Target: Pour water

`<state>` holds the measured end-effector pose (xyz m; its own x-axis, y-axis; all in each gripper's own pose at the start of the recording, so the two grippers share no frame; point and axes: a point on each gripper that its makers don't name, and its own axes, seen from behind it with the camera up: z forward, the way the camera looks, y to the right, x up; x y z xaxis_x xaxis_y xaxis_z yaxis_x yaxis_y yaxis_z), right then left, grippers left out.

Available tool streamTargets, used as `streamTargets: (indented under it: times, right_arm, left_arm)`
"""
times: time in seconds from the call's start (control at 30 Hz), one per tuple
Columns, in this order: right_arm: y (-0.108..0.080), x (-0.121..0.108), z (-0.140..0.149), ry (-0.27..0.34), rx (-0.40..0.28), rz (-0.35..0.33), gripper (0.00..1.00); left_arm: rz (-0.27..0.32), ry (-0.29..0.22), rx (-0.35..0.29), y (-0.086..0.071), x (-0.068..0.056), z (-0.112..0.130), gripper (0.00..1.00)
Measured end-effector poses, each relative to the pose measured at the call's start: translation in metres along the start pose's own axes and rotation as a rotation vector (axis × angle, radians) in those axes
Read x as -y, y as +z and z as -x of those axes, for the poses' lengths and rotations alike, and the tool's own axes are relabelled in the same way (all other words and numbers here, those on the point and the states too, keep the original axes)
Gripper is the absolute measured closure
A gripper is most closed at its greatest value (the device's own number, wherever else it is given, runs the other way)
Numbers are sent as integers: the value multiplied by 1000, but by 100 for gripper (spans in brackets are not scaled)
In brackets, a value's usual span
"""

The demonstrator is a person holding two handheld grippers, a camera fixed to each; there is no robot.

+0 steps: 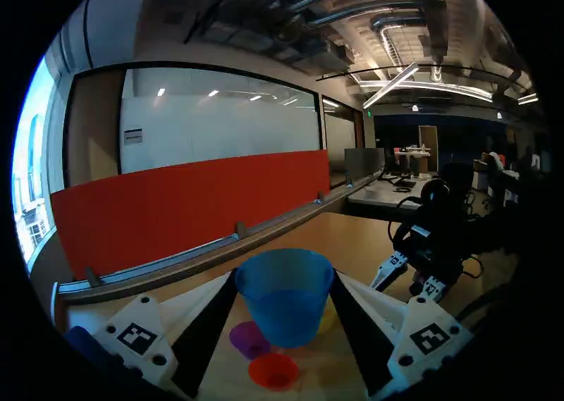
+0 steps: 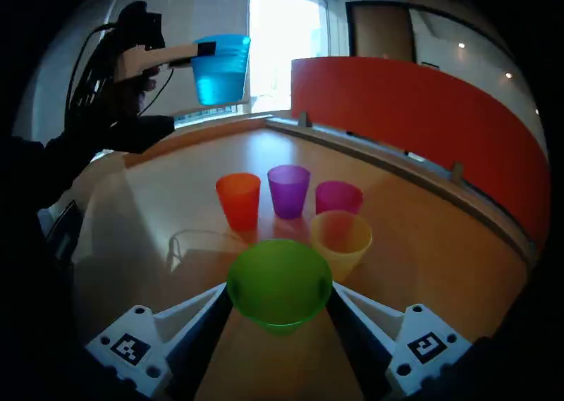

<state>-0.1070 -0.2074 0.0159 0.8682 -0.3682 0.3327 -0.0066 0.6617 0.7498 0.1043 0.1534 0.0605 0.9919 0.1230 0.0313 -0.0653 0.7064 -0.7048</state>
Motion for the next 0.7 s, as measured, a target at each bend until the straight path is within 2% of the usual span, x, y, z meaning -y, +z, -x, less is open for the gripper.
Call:
streamTargets:
  times: [0.2,0.5,0.7]
  right_arm:
    - [-12,10,-30,3,-60,-25,9]
    - [-25,21,-75,-36,-149,-35,9]
    - [-29,25,-95,-52,-198,-34,9]
  left_arm:
    - [-9,7,1,-4,1,-1,11]
    - [-15,14,2,-13,1,-2,11]
    - [-20,16,-4,-17,-1,-6,11]
